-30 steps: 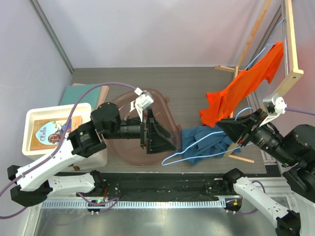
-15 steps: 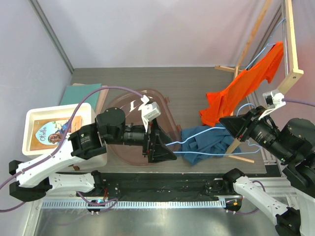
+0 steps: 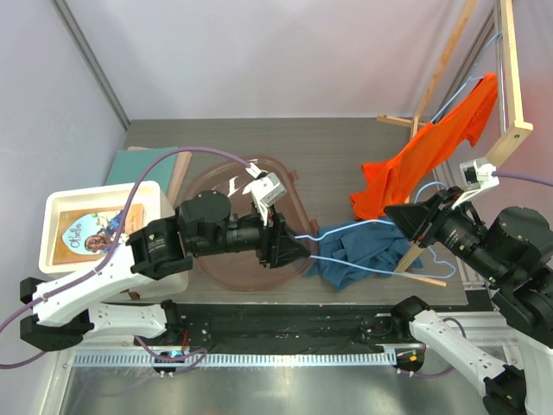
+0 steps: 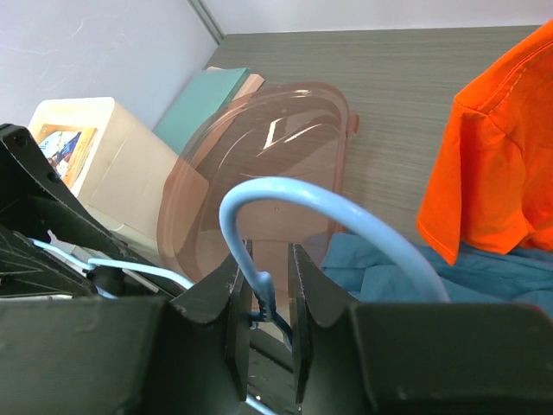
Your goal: Remove the t-shirt from the hanger
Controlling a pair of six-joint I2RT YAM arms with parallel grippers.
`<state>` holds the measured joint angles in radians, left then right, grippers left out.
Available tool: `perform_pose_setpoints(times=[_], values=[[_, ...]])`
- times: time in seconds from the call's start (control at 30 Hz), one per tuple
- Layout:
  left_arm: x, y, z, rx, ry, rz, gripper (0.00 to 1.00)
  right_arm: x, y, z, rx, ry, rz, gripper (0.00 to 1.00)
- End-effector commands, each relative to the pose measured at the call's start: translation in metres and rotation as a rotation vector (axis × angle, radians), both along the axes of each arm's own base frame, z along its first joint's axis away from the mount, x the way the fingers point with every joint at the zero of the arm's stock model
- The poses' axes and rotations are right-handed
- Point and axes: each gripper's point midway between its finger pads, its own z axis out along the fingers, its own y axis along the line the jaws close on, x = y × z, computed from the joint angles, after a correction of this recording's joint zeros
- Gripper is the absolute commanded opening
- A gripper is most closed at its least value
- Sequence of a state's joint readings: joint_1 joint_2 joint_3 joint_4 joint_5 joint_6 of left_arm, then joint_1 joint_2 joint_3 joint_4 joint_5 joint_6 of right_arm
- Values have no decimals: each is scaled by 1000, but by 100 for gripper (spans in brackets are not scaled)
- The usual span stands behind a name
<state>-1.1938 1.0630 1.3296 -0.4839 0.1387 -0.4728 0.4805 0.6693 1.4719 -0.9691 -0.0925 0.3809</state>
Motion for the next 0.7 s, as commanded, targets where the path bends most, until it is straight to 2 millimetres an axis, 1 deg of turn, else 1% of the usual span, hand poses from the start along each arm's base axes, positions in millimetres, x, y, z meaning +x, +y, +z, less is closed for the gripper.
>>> perform_pose_setpoints(times=[0.0, 0.03, 0.1, 0.13, 0.17, 0.2, 0.23, 0.27, 0.3, 0.33, 0.37, 0.4, 0.43, 0.5, 0.53, 0.57, 0.6, 0.63, 0.67], values=[[3, -8, 20, -72, -23, 7, 38, -2, 2, 16, 37, -55, 11, 1], [3, -9, 19, -68, -19, 6, 26, -2, 1, 17, 36, -58, 9, 1], [1, -9, 19, -69, -15, -8, 16, -2, 0, 19, 35, -66, 7, 1], [0, -9, 19, -72, -15, -8, 3, -3, 0, 19, 32, -68, 7, 1], [1, -7, 20, -76, -17, -3, 0, -3, -1, 19, 31, -68, 6, 1], [2, -5, 18, -72, -21, 7, 0, -3, -3, 20, 27, -74, -4, 3], [2, 0, 21, -83, -28, 14, 0, -3, -4, 19, 24, -74, -10, 7], [6, 3, 21, -82, -35, 42, 0, -2, -5, 19, 21, -75, -16, 16], [7, 7, 19, -78, -37, 59, 0, -3, -7, 19, 14, -80, -19, 36], [10, 13, 15, -65, -37, 85, 0, -4, -8, 20, 15, -85, -24, 47], [10, 22, 18, -72, -43, 106, 0, -4, -10, 21, 14, -89, -33, 57], [18, 30, 15, -61, -53, 161, 0, -8, -15, 24, 15, -110, -44, 71], [19, 38, 10, -38, -52, 182, 0, -8, -19, 27, 14, -126, -62, 78], [22, 58, 10, -42, -63, 238, 0, -14, -27, 39, 26, -173, -82, 84], [21, 65, 6, -26, -59, 247, 0, -19, -38, 46, 36, -213, -125, 86], [18, 78, 9, -46, -60, 264, 0, -24, -44, 53, 49, -242, -143, 88], [18, 86, 10, -52, -63, 276, 0, -30, -51, 65, 69, -291, -164, 90], [19, 95, 9, -53, -67, 300, 0, -41, -63, 73, 86, -343, -194, 91], [18, 101, 6, -57, -67, 312, 0, -44, -75, 78, 97, -370, -244, 91]])
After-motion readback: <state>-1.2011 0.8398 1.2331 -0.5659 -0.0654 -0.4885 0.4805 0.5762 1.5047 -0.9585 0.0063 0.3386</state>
